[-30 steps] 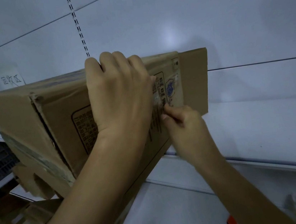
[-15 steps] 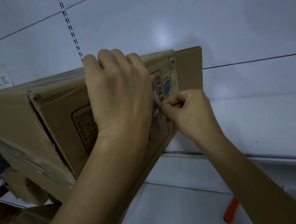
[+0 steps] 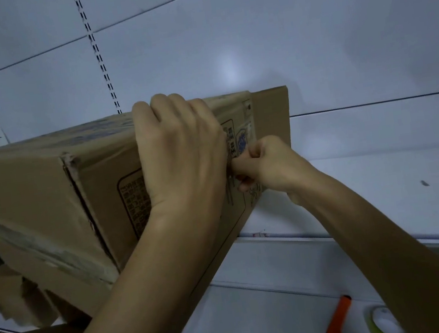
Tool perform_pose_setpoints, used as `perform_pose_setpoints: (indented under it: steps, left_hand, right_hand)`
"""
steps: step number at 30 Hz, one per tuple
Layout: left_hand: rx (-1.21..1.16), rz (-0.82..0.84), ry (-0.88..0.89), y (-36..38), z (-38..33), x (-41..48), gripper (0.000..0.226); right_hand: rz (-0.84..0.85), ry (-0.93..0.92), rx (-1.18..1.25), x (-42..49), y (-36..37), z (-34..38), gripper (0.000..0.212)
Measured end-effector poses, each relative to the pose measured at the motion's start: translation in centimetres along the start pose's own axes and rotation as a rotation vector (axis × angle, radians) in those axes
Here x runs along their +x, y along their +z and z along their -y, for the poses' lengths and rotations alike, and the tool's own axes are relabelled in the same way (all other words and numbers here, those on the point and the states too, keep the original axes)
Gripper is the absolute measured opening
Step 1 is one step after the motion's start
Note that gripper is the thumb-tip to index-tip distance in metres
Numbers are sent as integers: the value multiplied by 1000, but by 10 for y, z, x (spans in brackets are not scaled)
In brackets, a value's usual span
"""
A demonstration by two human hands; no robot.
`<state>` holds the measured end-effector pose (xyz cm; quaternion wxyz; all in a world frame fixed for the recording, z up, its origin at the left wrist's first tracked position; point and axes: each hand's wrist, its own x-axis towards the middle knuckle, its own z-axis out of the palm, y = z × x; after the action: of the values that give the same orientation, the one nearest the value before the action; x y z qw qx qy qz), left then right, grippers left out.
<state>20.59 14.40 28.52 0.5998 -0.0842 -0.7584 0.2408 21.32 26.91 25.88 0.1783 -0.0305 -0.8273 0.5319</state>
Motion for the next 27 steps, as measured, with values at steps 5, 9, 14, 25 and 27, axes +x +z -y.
perform_pose_setpoints:
  steps: [5, 9, 14, 25, 27]
  left_hand:
    - [16, -12, 5, -1, 1, 0, 33]
    - [57, -47, 47, 1, 1, -2, 38]
    - [37, -23, 86, 0, 1, -3, 37]
    - [78, -39, 55, -1, 2, -5, 42]
    - [80, -51, 56, -2, 3, -5, 42]
  right_hand:
    - [50, 42, 52, 1, -4, -2, 19]
    - [92, 47, 207, 2, -5, 1, 18]
    - [-90, 56, 344, -4, -7, -6, 8]
    - [-436, -185, 337, -41, 74, -30, 33]
    - [-499, -184, 365, -39, 73, -29, 29]
